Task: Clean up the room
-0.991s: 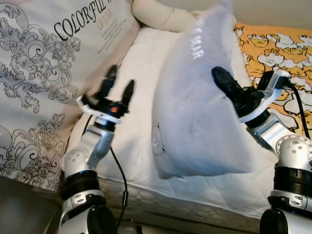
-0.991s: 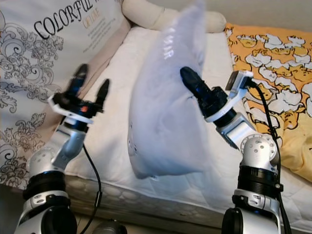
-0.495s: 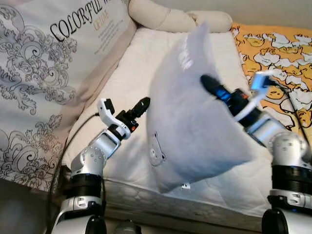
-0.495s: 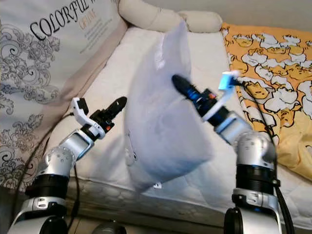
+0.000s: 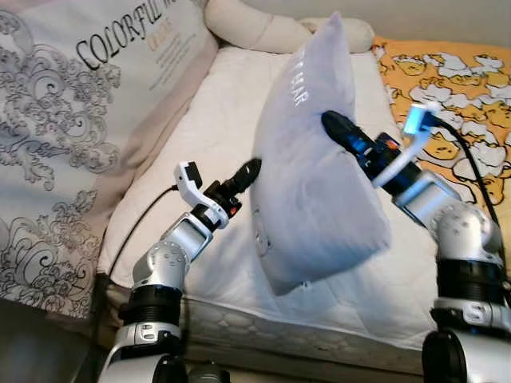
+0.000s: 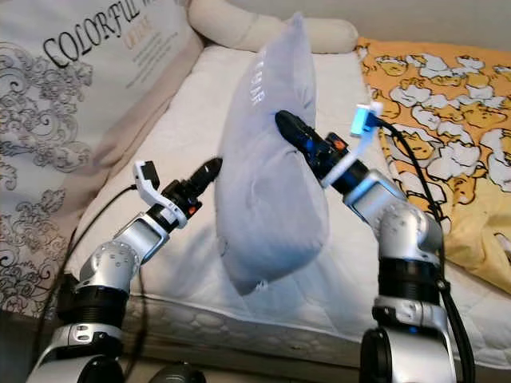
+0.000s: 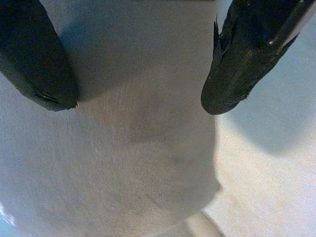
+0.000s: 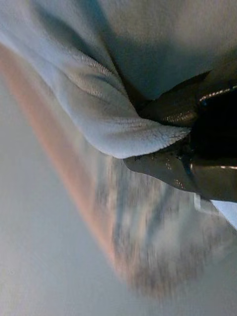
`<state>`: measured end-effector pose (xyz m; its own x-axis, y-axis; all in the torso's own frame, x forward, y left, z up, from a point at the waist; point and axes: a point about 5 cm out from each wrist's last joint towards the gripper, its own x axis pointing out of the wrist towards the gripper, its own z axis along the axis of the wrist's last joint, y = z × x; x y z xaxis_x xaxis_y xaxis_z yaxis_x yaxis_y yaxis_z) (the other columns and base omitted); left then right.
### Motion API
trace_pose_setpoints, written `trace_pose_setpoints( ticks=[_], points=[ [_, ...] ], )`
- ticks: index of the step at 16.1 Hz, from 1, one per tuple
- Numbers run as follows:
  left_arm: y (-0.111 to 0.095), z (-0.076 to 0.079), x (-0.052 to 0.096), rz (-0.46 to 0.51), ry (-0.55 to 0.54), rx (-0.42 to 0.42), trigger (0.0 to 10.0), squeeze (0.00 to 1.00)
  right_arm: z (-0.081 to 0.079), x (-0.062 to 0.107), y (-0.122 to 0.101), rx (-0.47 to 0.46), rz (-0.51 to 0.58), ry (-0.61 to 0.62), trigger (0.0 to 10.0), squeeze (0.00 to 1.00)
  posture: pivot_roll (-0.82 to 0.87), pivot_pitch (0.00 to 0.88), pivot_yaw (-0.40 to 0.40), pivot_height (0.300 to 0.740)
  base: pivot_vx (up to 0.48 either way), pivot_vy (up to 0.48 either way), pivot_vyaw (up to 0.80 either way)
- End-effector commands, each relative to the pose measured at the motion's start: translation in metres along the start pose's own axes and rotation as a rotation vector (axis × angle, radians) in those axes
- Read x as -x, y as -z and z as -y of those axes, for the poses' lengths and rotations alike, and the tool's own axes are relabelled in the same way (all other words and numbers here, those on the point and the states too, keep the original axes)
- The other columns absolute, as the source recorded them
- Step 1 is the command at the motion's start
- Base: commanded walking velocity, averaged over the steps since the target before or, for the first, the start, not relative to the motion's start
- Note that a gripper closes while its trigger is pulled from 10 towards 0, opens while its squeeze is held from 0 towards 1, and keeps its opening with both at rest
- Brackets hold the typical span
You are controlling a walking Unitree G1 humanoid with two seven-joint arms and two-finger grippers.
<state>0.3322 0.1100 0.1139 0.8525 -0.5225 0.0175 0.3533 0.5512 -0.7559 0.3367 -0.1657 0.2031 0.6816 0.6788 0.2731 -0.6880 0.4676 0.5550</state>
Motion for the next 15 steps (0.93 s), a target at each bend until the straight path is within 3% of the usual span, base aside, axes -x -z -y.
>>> trace_pose_setpoints(
  ticks=[1,3,4,7,8,9,10,12,15],
  points=[
    [-0.012,0.001,0.002,0.004,-0.053,-0.183,10.0,0.0,0.002,-0.003,-0.011,0.087,0.024,0.063,0.0,0.0,0.05,0.0,0.033,0.74,0.0,0.0,0.0],
    [-0.033,0.002,0.012,0.015,-0.122,-0.431,10.0,0.0,0.006,0.003,-0.012,0.172,-0.001,0.164,0.0,0.0,0.05,0.0,0.031,0.74,0.0,0.0,0.0],
    [-0.039,0.003,0.015,0.019,-0.138,-0.496,10.0,0.0,0.007,0.006,-0.012,0.19,-0.007,0.192,0.0,0.0,0.05,0.0,0.03,0.74,0.0,0.0,0.0],
    [-0.067,0.013,0.04,0.059,-0.219,-0.895,10.0,0.0,0.011,0.024,-0.01,0.329,-0.027,0.397,0.0,0.0,0.06,0.0,0.031,0.74,0.0,0.0,0.0],
    [-0.069,0.016,0.049,0.058,-0.244,-0.957,10.0,0.0,0.012,0.03,-0.009,0.398,-0.041,0.469,4.1,0.0,0.06,0.0,0.032,0.74,0.0,0.0,0.0],
    [-0.069,0.017,0.053,0.057,-0.252,-0.978,10.0,0.0,0.012,0.032,-0.008,0.416,-0.04,0.498,10.0,0.0,0.06,0.0,0.034,0.74,0.0,0.0,0.0],
    [-0.066,0.021,0.064,0.074,-0.277,-1.009,10.0,0.0,0.01,0.041,-0.003,0.463,-0.045,0.577,10.0,0.0,0.06,0.0,0.037,0.74,0.0,0.0,0.0],
    [-0.065,0.021,0.07,0.085,-0.331,-1.009,10.0,0.0,0.008,0.051,0.007,0.521,-0.071,0.635,10.0,0.0,0.06,0.0,0.039,0.74,0.0,0.0,0.0],
    [-0.064,0.022,0.073,0.07,-0.376,-1.044,10.0,0.0,0.007,0.06,0.02,0.523,-0.079,0.683,10.0,0.0,0.07,0.0,0.039,0.74,0.0,0.236,0.0]
  ],
)
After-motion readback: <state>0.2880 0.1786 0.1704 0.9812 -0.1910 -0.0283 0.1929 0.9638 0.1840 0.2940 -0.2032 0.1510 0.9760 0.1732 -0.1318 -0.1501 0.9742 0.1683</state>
